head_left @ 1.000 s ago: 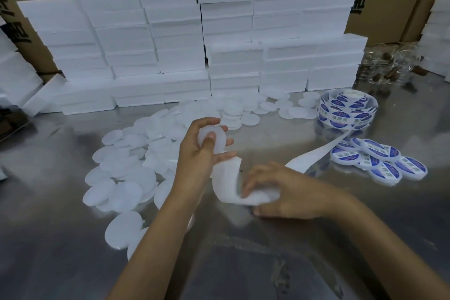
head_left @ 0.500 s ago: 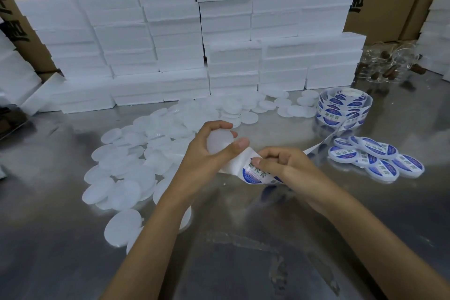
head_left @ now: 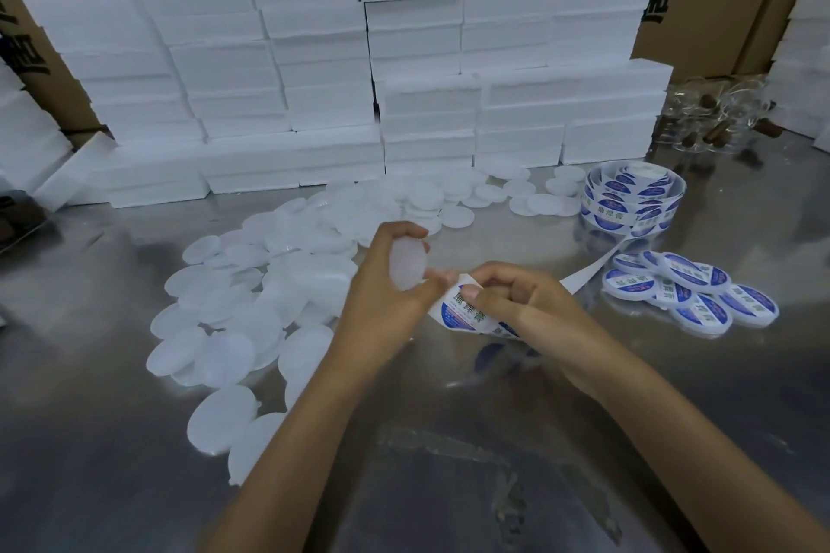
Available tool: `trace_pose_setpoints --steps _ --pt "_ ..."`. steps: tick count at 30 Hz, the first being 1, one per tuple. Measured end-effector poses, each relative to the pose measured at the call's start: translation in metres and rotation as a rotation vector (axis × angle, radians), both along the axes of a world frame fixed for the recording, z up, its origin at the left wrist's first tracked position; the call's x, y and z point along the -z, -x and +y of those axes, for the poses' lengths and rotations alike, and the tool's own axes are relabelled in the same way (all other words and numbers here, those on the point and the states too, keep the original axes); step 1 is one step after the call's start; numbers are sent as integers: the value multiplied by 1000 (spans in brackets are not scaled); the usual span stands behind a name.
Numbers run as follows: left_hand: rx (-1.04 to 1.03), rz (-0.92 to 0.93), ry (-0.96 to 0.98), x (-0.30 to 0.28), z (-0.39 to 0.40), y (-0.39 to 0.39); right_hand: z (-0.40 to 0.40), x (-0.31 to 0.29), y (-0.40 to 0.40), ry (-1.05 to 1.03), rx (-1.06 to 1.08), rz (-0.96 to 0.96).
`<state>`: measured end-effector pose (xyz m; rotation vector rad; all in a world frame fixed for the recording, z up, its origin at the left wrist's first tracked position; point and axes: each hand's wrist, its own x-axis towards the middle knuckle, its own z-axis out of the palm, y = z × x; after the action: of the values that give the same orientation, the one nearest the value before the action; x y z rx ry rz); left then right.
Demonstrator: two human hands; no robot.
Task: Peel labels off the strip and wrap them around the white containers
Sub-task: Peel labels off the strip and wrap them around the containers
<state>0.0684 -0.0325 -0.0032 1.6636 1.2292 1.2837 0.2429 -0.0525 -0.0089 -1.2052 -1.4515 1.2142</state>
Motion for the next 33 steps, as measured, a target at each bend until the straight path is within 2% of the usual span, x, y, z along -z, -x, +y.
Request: trace_pose_setpoints --steps 3,8,15,19,24,33 --pt "30 -176 162 3 3 2 -1 0 1 -91 -10 -11" --pt "11 -281 285 9 4 2 -2 4 7 -133 -51 21" --pt "49 -417 429 11 7 3 0 8 7 -211 -55 -54" --pt "103 -524 520 10 8 5 1 10 7 -349 -18 -220" --pt "142 -507 533 10 8 6 0 12 8 -469 16 -382" --pt "92 -261 487 17 5 -3 -3 5 11 -582 139 -420"
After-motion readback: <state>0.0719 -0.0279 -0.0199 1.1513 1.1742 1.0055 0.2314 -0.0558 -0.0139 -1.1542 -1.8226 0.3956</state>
